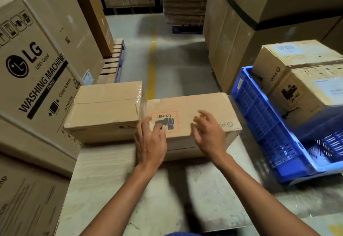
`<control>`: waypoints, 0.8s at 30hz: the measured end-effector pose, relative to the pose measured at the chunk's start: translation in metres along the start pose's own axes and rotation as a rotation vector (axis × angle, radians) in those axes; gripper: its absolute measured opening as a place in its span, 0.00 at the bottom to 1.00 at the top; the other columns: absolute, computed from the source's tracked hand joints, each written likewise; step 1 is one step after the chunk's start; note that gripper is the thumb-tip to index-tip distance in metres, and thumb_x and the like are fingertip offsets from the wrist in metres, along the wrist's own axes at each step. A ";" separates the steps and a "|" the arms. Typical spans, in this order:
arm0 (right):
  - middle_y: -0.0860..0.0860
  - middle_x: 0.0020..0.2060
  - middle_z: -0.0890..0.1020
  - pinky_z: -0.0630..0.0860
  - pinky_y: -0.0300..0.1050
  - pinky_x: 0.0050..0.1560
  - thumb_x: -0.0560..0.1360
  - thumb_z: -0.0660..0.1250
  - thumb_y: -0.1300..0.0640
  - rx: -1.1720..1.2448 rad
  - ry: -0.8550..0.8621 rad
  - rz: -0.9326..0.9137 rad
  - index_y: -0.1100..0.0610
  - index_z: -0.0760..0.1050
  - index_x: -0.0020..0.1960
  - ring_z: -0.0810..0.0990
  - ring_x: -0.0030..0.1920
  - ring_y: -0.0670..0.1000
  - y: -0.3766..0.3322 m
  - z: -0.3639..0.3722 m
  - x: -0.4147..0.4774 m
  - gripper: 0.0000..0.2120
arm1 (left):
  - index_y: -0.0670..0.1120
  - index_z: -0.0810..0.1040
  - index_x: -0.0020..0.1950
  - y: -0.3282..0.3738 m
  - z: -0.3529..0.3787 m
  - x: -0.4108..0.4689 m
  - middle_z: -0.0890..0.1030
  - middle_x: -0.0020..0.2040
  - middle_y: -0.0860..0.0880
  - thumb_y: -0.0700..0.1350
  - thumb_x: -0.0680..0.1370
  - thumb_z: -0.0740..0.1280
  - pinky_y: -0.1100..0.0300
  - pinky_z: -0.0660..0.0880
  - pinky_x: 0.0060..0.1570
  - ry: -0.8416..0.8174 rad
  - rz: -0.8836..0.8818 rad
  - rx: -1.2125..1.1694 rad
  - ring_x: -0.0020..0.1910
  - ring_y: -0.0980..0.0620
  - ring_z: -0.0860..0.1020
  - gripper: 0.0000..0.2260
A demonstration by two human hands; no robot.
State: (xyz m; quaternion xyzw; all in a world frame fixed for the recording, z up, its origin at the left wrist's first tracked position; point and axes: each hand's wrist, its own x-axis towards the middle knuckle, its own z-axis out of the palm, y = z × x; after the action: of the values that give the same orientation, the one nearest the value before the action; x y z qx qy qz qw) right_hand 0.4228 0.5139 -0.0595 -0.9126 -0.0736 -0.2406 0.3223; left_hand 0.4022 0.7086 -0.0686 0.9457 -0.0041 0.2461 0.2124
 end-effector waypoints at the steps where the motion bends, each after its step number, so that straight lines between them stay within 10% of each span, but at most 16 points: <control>1: 0.55 0.59 0.81 0.80 0.48 0.46 0.74 0.72 0.61 0.016 -0.036 -0.088 0.59 0.81 0.50 0.82 0.54 0.57 -0.010 0.008 -0.003 0.06 | 0.44 0.82 0.52 0.001 0.000 -0.002 0.76 0.62 0.41 0.45 0.79 0.63 0.46 0.74 0.54 0.005 0.059 -0.006 0.58 0.39 0.74 0.10; 7: 0.58 0.51 0.84 0.79 0.52 0.54 0.75 0.62 0.56 -0.030 -0.050 -0.272 0.61 0.82 0.50 0.82 0.53 0.60 -0.037 0.041 -0.011 0.13 | 0.39 0.81 0.61 0.000 0.007 -0.012 0.80 0.62 0.39 0.45 0.81 0.59 0.45 0.73 0.64 -0.068 0.186 0.013 0.64 0.40 0.77 0.16; 13: 0.53 0.46 0.77 0.70 0.52 0.41 0.74 0.59 0.48 -0.317 -0.284 -0.286 0.54 0.75 0.49 0.75 0.46 0.58 -0.038 0.035 0.018 0.12 | 0.44 0.81 0.49 0.009 -0.011 0.027 0.79 0.46 0.44 0.41 0.74 0.61 0.48 0.77 0.46 -0.207 0.188 0.053 0.47 0.42 0.78 0.10; 17: 0.57 0.64 0.75 0.70 0.57 0.62 0.78 0.53 0.45 -0.400 -0.485 -0.273 0.54 0.73 0.65 0.73 0.65 0.60 -0.033 0.036 0.046 0.22 | 0.41 0.71 0.73 0.010 -0.002 0.059 0.71 0.74 0.42 0.43 0.81 0.61 0.51 0.62 0.75 -0.366 0.100 0.039 0.75 0.43 0.66 0.20; 21: 0.56 0.81 0.57 0.53 0.57 0.78 0.79 0.39 0.41 -0.432 -0.640 -0.195 0.55 0.57 0.80 0.54 0.81 0.57 -0.028 0.041 0.046 0.35 | 0.42 0.65 0.77 0.007 0.003 0.068 0.63 0.79 0.44 0.51 0.85 0.54 0.57 0.50 0.77 -0.454 0.041 0.066 0.79 0.48 0.57 0.23; 24: 0.56 0.80 0.58 0.55 0.56 0.77 0.82 0.45 0.41 -0.418 -0.683 -0.238 0.55 0.58 0.80 0.54 0.80 0.57 -0.027 0.035 0.055 0.31 | 0.42 0.68 0.75 0.011 0.003 0.076 0.64 0.78 0.43 0.51 0.85 0.53 0.55 0.53 0.77 -0.523 0.016 0.108 0.79 0.47 0.59 0.22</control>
State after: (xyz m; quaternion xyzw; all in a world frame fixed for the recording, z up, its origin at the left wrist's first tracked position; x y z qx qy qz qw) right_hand 0.4768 0.5560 -0.0412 -0.9709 -0.2306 0.0305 0.0570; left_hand 0.4694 0.7053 -0.0306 0.9871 -0.0532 -0.0053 0.1512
